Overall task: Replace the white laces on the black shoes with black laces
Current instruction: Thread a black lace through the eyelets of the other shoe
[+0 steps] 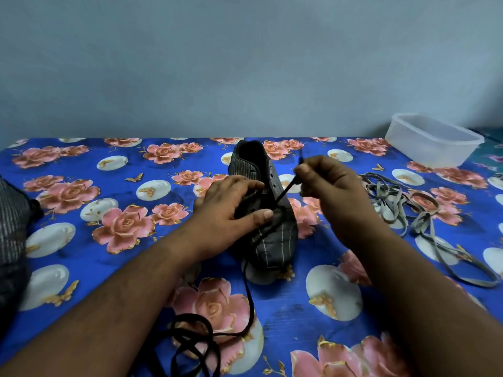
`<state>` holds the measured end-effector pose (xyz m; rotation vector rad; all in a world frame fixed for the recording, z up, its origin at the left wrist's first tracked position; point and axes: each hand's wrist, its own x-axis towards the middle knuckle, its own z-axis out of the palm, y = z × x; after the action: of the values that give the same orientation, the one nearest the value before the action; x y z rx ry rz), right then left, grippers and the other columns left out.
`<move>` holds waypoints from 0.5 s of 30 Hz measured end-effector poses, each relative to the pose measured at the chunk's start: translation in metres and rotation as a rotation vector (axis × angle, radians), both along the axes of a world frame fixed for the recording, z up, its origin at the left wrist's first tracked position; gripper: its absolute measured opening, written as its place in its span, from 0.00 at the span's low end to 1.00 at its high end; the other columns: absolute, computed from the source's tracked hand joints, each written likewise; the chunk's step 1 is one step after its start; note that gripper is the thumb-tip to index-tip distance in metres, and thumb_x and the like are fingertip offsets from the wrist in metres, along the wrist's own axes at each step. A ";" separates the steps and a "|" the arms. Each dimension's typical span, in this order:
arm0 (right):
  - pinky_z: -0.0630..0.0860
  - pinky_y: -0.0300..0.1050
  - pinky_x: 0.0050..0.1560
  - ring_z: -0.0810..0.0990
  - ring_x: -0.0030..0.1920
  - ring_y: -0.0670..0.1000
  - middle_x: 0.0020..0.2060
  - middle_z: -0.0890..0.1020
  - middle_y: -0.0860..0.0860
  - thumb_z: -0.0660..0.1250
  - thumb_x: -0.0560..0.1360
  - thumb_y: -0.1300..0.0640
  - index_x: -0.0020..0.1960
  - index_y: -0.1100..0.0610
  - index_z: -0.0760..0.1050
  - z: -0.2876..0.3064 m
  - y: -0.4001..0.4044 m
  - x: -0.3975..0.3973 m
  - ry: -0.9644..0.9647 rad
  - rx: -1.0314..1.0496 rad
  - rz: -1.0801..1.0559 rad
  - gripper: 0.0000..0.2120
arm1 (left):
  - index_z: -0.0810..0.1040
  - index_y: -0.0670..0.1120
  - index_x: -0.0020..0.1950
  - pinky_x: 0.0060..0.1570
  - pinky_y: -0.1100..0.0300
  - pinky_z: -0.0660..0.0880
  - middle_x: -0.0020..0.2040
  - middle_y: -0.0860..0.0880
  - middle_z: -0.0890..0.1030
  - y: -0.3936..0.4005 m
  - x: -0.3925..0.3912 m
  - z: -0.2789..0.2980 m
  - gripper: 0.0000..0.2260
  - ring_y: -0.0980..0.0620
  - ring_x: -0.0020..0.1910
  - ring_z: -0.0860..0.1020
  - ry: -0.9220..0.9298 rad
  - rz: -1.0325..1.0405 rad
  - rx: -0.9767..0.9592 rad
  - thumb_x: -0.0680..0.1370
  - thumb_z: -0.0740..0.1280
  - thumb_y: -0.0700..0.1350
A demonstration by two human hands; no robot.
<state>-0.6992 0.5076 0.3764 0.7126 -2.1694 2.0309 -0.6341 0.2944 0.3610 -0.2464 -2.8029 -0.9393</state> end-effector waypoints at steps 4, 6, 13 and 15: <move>0.79 0.41 0.36 0.74 0.33 0.46 0.37 0.83 0.47 0.65 0.82 0.55 0.48 0.54 0.78 0.007 0.030 -0.023 -0.193 -0.257 -0.299 0.05 | 0.69 0.63 0.72 0.71 0.48 0.59 0.69 0.65 0.67 0.001 0.001 0.000 0.35 0.60 0.71 0.61 0.001 0.024 0.035 0.67 0.56 0.75; 0.77 0.42 0.31 0.73 0.31 0.46 0.37 0.82 0.48 0.66 0.82 0.54 0.48 0.54 0.77 0.003 0.051 -0.039 -0.280 -0.312 -0.521 0.06 | 0.71 0.62 0.70 0.72 0.45 0.61 0.66 0.66 0.67 0.001 0.002 -0.001 0.35 0.60 0.70 0.62 -0.001 0.023 0.073 0.67 0.58 0.75; 0.75 0.45 0.54 0.75 0.52 0.48 0.57 0.74 0.50 0.75 0.75 0.48 0.70 0.47 0.69 -0.018 0.047 -0.038 0.071 0.341 -0.583 0.26 | 0.72 0.64 0.68 0.72 0.40 0.61 0.67 0.64 0.67 0.002 0.003 -0.001 0.32 0.58 0.72 0.62 -0.013 0.029 0.082 0.68 0.56 0.75; 0.69 0.36 0.53 0.72 0.52 0.40 0.52 0.75 0.44 0.73 0.75 0.43 0.65 0.44 0.74 -0.014 0.028 -0.022 0.317 0.460 -0.321 0.20 | 0.72 0.64 0.68 0.71 0.40 0.61 0.67 0.64 0.67 0.002 0.003 -0.001 0.31 0.59 0.72 0.62 -0.017 0.027 0.080 0.69 0.56 0.75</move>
<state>-0.7210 0.5352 0.3627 0.6207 -2.3805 1.1898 -0.6307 0.2963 0.3596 -0.1897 -2.7684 -1.0498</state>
